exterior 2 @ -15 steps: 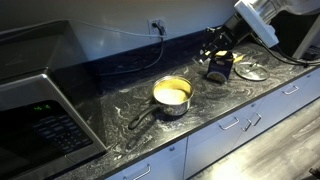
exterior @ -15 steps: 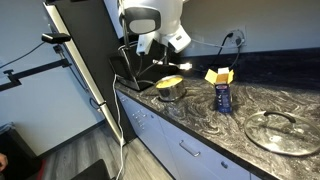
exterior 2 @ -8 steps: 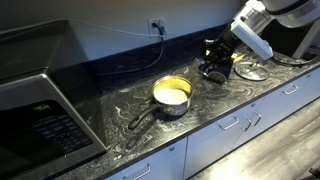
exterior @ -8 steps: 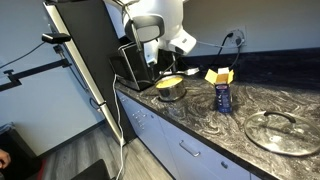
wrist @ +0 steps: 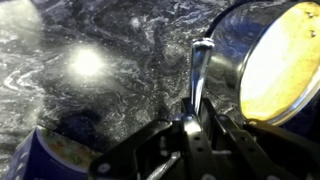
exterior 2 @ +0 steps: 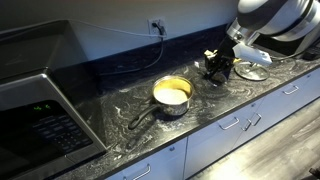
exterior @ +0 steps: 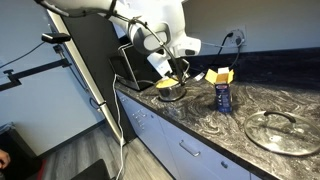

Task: Use the silver fork to stir the contents in the silver pot

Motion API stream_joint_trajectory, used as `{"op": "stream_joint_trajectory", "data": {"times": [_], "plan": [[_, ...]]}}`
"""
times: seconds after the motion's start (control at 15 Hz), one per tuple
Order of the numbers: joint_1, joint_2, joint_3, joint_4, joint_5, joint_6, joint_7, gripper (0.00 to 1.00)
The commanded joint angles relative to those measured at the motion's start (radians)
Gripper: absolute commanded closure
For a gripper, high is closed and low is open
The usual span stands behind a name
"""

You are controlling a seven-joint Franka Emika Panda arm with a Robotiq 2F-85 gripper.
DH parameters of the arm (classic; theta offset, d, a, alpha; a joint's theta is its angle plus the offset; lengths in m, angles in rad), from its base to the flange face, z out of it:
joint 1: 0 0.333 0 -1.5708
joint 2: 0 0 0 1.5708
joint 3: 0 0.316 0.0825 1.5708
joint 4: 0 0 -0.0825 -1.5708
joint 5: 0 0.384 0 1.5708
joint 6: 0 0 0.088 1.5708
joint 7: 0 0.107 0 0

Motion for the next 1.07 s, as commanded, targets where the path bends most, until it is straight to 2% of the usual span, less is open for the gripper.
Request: {"op": "stream_joint_trajectory", "data": {"times": [0.0, 0.33, 0.53, 0.8, 0.87, 0.93, 1.0], "plan": [[0.001, 0.034, 0.004, -0.020, -0.148, 0.095, 0.070, 0.97], [0.013, 0.103, -0.005, -0.007, -0.289, 0.152, 0.205, 0.97], [0.033, 0.123, -0.034, 0.003, -0.381, 0.107, 0.299, 0.97], [0.043, 0.134, -0.042, 0.012, -0.442, 0.059, 0.364, 0.97], [0.042, 0.133, -0.039, 0.014, -0.446, 0.047, 0.370, 0.84], [0.039, 0.131, -0.033, 0.014, -0.445, 0.037, 0.367, 0.60], [0.032, 0.124, -0.025, 0.013, -0.435, 0.022, 0.361, 0.60]]}}
